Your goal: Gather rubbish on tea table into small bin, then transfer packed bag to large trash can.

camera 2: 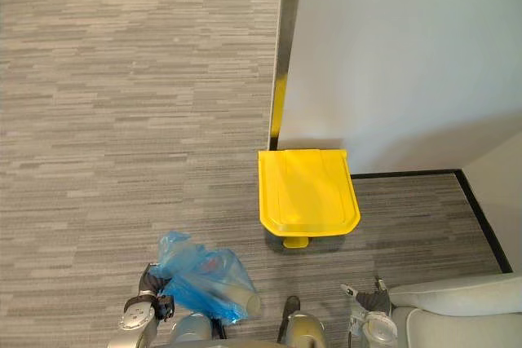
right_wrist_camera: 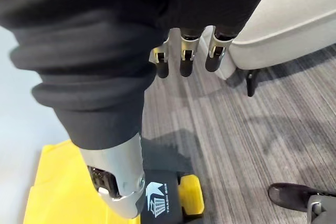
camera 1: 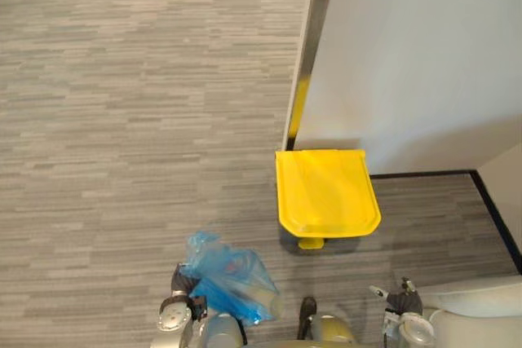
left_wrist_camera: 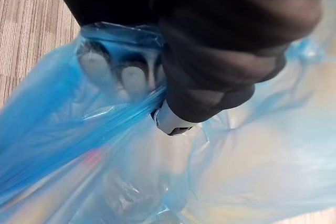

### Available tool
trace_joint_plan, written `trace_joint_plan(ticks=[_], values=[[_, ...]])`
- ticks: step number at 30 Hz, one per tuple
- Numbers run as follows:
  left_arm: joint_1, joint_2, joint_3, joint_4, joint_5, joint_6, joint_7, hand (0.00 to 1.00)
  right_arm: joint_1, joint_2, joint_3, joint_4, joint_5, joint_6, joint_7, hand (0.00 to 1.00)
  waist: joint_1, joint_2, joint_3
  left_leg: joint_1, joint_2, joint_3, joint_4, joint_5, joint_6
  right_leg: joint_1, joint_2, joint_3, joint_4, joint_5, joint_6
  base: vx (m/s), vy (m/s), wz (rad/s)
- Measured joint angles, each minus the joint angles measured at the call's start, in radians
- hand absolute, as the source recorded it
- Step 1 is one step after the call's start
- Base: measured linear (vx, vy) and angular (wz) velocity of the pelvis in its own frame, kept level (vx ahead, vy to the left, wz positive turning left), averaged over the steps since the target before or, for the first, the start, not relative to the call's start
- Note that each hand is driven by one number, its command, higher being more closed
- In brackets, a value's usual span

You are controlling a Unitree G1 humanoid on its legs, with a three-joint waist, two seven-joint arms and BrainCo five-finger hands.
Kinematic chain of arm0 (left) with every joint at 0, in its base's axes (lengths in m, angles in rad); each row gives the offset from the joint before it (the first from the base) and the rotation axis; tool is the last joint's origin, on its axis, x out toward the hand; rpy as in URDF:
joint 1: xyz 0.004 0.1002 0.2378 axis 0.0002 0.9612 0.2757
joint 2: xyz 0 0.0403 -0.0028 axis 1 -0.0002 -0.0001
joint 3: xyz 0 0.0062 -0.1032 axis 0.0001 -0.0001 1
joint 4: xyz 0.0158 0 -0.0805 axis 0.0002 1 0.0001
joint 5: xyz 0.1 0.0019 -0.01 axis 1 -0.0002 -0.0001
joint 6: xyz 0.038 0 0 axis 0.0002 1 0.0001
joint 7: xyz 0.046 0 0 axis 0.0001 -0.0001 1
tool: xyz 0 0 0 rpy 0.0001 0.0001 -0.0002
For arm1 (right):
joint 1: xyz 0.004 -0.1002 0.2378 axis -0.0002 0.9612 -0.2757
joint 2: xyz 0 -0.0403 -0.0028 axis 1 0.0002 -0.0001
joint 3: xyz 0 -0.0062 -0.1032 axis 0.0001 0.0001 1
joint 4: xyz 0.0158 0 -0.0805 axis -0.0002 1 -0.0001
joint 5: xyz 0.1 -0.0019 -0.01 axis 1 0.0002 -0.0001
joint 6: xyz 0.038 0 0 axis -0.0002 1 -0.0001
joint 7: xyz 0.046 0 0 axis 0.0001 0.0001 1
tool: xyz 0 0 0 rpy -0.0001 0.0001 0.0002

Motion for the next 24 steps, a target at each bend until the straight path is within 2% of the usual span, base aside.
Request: trace_joint_plan(ticks=[6, 9, 11, 12, 13, 14, 16, 18, 19, 20, 21, 22, 23, 24], values=[[-0.008, 0.005, 0.01, 0.019, 0.001, 0.0, -0.001, 1.0, 0.0, 0.007, -0.031, 0.003, -0.001, 0.002, 0.002, 0.0, -0.003, 0.004, -0.002, 0.025, -0.004, 0.058, 0.011, -0.01, 0.01, 0.003, 0.01, 0.064, -0.032, 0.039, 0.004, -0.03, 0.029, -0.31], [-0.006, 0.005, 0.024, 0.016, 0.001, 0.0, -0.001, 1.0, -0.005, 0.005, -0.033, 0.002, 0.0, 0.004, 0.002, 0.0, 0.0, 0.003, -0.001, 0.025, 0.023, 0.084, 0.08, -0.058, 0.008, -0.004, 0.023, 0.092, -0.002, 0.029, 0.005, -0.02, 0.023, -0.35], [0.006, 0.013, 0.033, -0.021, 0.0, 0.0, 0.001, 1.0, -0.008, 0.005, -0.037, -0.016, 0.002, 0.004, 0.0, 0.0, -0.003, -0.004, 0.01, 0.011, 0.056, 0.087, 0.19, -0.15, 0.006, -0.042, 0.005, 0.096, 0.132, -0.045, 0.015, -0.04, 0.056, -0.16], [0.009, 0.017, 0.032, -0.028, 0.0, 0.0, 0.001, 1.0, -0.006, 0.005, -0.038, -0.018, 0.002, 0.004, -0.001, 0.0, -0.008, -0.01, 0.015, 0.012, 0.053, 0.081, 0.201, -0.161, 0.005, -0.046, -0.003, 0.092, 0.163, -0.06, 0.023, -0.02, 0.055, 0.06], [-0.008, 0.028, 0.033, -0.046, 0.0, 0.0, 0.002, 1.0, -0.01, 0.009, -0.053, -0.02, 0.004, 0.006, -0.003, 0.0, -0.008, -0.023, 0.037, 0.031, 0.041, 0.069, 0.207, -0.177, 0.017, -0.09, -0.034, 0.064, 0.299, -0.064, 0.047, -0.02, 0.04, 0.05], [-0.019, 0.041, 0.03, -0.059, 0.0, -0.001, 0.003, 1.0, -0.022, 0.009, -0.062, -0.022, 0.013, 0.006, -0.005, 0.0, -0.002, -0.008, 0.078, 0.045, 0.057, 0.068, 0.24, -0.192, 0.035, -0.174, -0.051, 0.024, 0.439, -0.075, 0.044, -0.02, 0.032, -0.04], [-0.039, 0.053, 0.03, -0.059, 0.0, -0.001, 0.007, 1.0, -0.037, 0.01, -0.065, -0.032, 0.015, 0.009, -0.01, 0.0, 0.005, -0.011, 0.107, 0.052, 0.086, 0.067, 0.311, -0.235, 0.038, -0.216, -0.051, -0.018, 0.361, -0.081, 0.021, 0.03, -0.011, -0.11], [-0.069, 0.075, 0.03, -0.056, -0.001, -0.001, 0.008, 1.0, -0.055, 0.007, -0.065, -0.047, 0.034, 0.01, -0.018, 0.0, 0.001, -0.022, 0.141, 0.054, 0.103, 0.057, 0.394, -0.287, 0.031, -0.234, -0.058, -0.052, 0.2, -0.02, 0.026, 0.09, -0.076, 0.16], [-0.102, 0.081, 0.029, -0.049, -0.001, -0.001, 0.023, 1.0, -0.044, 0.004, -0.065, -0.055, 0.036, 0.011, -0.022, 0.0, 0.0, -0.037, 0.151, 0.041, 0.105, 0.032, 0.459, -0.332, 0.013, -0.232, -0.07, -0.071, 0.12, -0.005, 0.025, 0.1, -0.115, 0.56], [-0.133, 0.065, 0.028, -0.037, -0.001, -0.001, 0.03, 1.0, -0.042, -0.009, -0.067, -0.054, 0.038, 0.015, -0.022, 0.0, -0.001, -0.023, 0.167, 0.042, 0.121, -0.011, 0.501, -0.363, -0.005, -0.227, -0.068, -0.058, 0.172, 0.026, 0.02, 0.12, -0.131, 0.56], [-0.145, 0.057, 0.028, -0.03, -0.001, -0.001, 0.034, 1.0, -0.042, -0.014, -0.067, -0.054, 0.039, 0.015, -0.023, 0.0, -0.001, -0.017, 0.17, 0.044, 0.128, -0.023, 0.505, -0.372, -0.009, -0.232, -0.064, -0.054, 0.206, 0.011, 0.036, 0.2, -0.196, 0.5], [-0.166, 0.052, 0.001, -0.028, -0.001, -0.002, 0.042, 1.0, -0.033, -0.016, -0.068, -0.062, 0.039, 0.014, -0.022, 0.0, 0.0, -0.001, 0.179, 0.04, 0.126, -0.048, 0.491, -0.377, -0.019, -0.27, -0.045, 0.009, 0.289, -0.022, 0.034, 0.27, -0.279, 0.49], [-0.171, 0.05, -0.004, -0.028, -0.001, -0.003, 0.043, 1.0, -0.028, -0.016, -0.075, -0.062, 0.04, 0.014, -0.021, 0.0, -0.001, -0.003, 0.179, 0.037, 0.121, -0.077, 0.478, -0.379, -0.035, -0.297, -0.01, 0.108, 0.358, -0.066, 0.009, 0.23, -0.247, 0.58], [-0.17, 0.049, -0.006, -0.027, 0.004, 0.0, 0.046, 1.0, -0.028, -0.016, -0.082, -0.064, 0.038, 0.02, -0.022, 0.0, -0.001, -0.002, 0.179, 0.037, 0.115, -0.095, 0.472, -0.376, -0.047, -0.306, 0.003, 0.147, 0.395, -0.089, 0.008, 0.24, -0.25, 0.66]])
